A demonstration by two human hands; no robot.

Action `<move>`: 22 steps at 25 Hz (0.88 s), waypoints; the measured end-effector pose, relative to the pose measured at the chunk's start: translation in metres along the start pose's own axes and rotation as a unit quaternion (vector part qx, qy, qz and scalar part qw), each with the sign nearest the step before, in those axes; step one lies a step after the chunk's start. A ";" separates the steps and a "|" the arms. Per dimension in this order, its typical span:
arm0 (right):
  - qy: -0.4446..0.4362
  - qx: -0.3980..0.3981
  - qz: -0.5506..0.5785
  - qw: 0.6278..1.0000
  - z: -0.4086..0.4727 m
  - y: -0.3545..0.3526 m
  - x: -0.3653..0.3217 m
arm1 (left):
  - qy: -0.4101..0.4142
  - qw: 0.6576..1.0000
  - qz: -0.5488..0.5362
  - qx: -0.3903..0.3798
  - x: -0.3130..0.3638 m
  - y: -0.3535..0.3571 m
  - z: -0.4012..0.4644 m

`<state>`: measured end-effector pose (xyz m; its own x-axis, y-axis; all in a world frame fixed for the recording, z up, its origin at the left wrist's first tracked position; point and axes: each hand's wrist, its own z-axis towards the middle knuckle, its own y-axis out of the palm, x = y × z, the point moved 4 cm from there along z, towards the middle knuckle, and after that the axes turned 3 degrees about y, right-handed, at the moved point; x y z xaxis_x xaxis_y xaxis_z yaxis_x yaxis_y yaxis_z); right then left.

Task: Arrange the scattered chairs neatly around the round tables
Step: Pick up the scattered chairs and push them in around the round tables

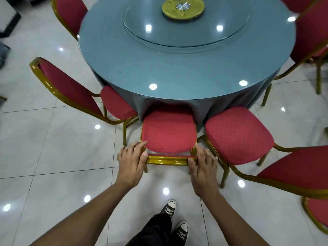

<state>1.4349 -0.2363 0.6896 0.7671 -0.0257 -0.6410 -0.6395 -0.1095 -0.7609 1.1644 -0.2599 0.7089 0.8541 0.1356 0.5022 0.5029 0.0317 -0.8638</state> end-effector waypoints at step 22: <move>0.038 -0.045 -0.036 0.998 0.057 -0.040 -0.022 | 0.020 0.992 0.072 -0.106 0.064 -0.011 0.096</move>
<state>1.4409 -0.1747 0.7283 0.8147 -0.0893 -0.5730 -0.5781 -0.2031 -0.7903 1.2006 -0.1564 0.7470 0.9217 0.0846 0.3785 0.3879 -0.1950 -0.9009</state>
